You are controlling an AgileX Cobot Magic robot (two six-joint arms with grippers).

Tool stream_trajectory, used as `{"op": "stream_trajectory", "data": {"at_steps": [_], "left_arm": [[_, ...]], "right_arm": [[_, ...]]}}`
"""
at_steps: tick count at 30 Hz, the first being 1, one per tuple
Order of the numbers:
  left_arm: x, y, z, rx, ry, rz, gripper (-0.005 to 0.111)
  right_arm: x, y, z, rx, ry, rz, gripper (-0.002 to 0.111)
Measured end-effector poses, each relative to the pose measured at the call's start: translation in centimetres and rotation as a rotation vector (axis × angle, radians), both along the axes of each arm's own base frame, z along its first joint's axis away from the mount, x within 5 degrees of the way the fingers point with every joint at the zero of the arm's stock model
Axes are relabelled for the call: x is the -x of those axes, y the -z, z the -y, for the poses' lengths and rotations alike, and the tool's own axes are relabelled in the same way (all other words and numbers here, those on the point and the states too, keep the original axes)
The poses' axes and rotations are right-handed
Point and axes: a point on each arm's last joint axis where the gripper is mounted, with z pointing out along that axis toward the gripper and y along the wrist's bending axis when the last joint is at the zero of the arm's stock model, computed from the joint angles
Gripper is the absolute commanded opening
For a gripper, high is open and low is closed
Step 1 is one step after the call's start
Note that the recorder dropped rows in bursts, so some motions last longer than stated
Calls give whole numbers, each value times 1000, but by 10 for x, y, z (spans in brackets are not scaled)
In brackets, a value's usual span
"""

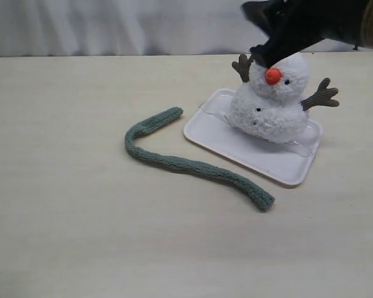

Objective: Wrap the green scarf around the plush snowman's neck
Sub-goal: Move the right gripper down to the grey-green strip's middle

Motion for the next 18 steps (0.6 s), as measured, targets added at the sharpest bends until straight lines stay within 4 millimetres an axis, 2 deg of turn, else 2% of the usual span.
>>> {"op": "stream_trajectory", "data": {"at_steps": [3, 5, 7, 9, 13, 18], "left_arm": [[0, 0, 0, 0, 0, 0, 0], [0, 0, 0, 0, 0, 0, 0], [0, 0, 0, 0, 0, 0, 0], [0, 0, 0, 0, 0, 0, 0], [0, 0, 0, 0, 0, 0, 0], [0, 0, 0, 0, 0, 0, 0]], "right_arm": [[-4, -1, 15, 162, 390, 62, 54], [-8, -5, 19, 194, 529, -44, 54], [-9, -8, 17, 189, 568, -209, 54], [-8, -7, 6, 138, 515, -407, 54], [3, -4, -25, 70, 240, -685, 54], [7, 17, -56, 9, -11, -889, 55]]}}
